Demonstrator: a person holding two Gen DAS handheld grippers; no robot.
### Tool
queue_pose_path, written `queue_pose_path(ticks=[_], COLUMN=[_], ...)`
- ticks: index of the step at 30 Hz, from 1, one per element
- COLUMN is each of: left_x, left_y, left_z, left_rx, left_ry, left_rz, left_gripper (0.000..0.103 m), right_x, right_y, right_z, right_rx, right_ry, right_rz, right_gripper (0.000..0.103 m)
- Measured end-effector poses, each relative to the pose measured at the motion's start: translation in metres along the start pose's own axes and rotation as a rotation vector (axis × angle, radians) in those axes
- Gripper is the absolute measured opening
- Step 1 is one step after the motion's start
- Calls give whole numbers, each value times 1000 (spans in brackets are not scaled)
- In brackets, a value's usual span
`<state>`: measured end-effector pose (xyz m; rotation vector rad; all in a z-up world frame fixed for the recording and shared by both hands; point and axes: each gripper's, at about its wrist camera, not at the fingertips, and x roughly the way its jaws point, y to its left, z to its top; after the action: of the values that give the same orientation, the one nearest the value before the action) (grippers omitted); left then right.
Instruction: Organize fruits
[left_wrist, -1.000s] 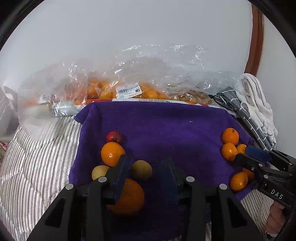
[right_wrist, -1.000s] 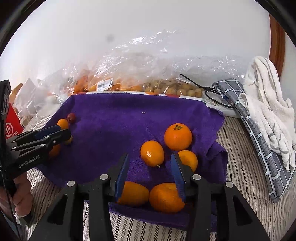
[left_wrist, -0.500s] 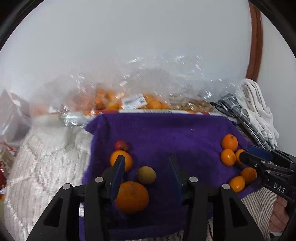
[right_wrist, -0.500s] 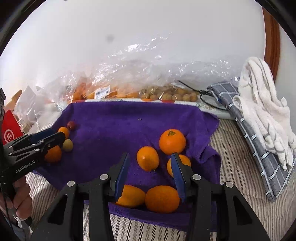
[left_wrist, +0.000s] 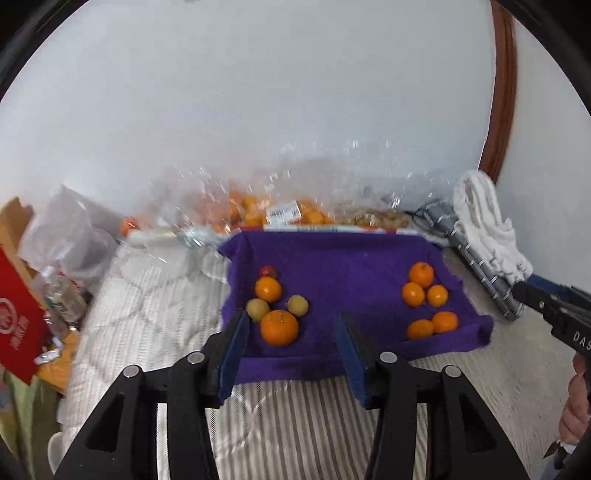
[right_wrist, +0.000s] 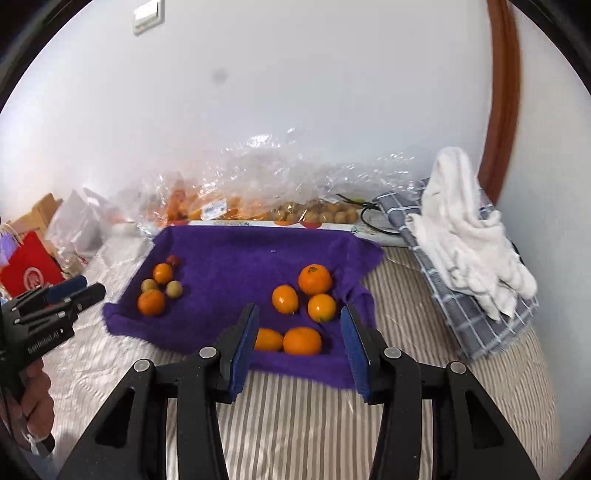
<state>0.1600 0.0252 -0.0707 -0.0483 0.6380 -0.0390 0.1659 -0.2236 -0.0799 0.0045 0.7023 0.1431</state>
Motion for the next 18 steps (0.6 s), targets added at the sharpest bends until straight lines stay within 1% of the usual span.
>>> queue_pose_path(ticks=[1,2,4,5,6,7,9,12,14,18], left_x=[-12,-26,-49,-61,-71,-81,-100,-123,-134,-150], left_y=[-2,-5,-11,-15,-18,-22,-28,-36,-42,-55], left_z=[1,1,1,0,-1,-2,-5,-11,-14,-16], left_rx=[-2,-4,-2,4,9,14,14,5,12,28], left_ry=[-15,-31,-50,-61,-68,-74,-92,-111,-116,-129], left_rz=[1,2,15,20,25,32,39,37,43,65], left_gripper=[53,56,61,64,68,72,73,77,80,83], right_x=[-12,-24,-45,-52,-61,-74,-94,-121,-132,-151], right_y=[-2,-3,-4,-5,-5,-6,-6,-4,-3,-4], right_z=[-3,-6,-10,-12,-13,-16,-21,-31,-37,-43], right_rx=[8,10,0,0,2,8,5,-17,-31,-25], right_ry=[-6,-10,-22,-26,-30,-44,-75,-114,-121,-129], right_rz=[-2,-5,6,9,11,15,20,-7,-27,-16], right_gripper=[55,65,68,72,80,83,91,99,99,100])
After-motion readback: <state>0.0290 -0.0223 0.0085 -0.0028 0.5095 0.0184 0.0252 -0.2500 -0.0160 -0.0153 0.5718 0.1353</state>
